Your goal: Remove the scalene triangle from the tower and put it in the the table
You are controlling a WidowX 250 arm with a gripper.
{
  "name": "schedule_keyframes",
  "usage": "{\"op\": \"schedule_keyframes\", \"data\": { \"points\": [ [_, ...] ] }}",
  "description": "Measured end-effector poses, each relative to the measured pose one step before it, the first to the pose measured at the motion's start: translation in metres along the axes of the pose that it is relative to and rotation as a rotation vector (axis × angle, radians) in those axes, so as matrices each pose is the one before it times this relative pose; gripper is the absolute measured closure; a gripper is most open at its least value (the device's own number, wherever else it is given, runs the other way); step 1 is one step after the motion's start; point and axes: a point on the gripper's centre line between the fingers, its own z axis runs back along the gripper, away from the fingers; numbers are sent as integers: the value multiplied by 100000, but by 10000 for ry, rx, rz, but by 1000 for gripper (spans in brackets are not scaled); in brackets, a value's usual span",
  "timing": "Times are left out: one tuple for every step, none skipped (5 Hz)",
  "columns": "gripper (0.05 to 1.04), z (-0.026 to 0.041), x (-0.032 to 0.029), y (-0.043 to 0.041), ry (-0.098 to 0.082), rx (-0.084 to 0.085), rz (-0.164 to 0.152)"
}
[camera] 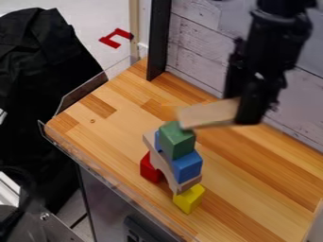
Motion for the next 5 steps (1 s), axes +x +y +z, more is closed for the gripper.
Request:
{"op": "schedule_keyframes", "data": {
  "points": [
    [532,-199,851,-320,123,177,-555],
    [532,130,624,181,30,102,-301],
    [532,-673,1280,-644,145,24,-654],
    [532,-642,1532,-588,-31,-108,-395],
    [532,-585,1449,-348,-463,-92,33]
  ]
}}
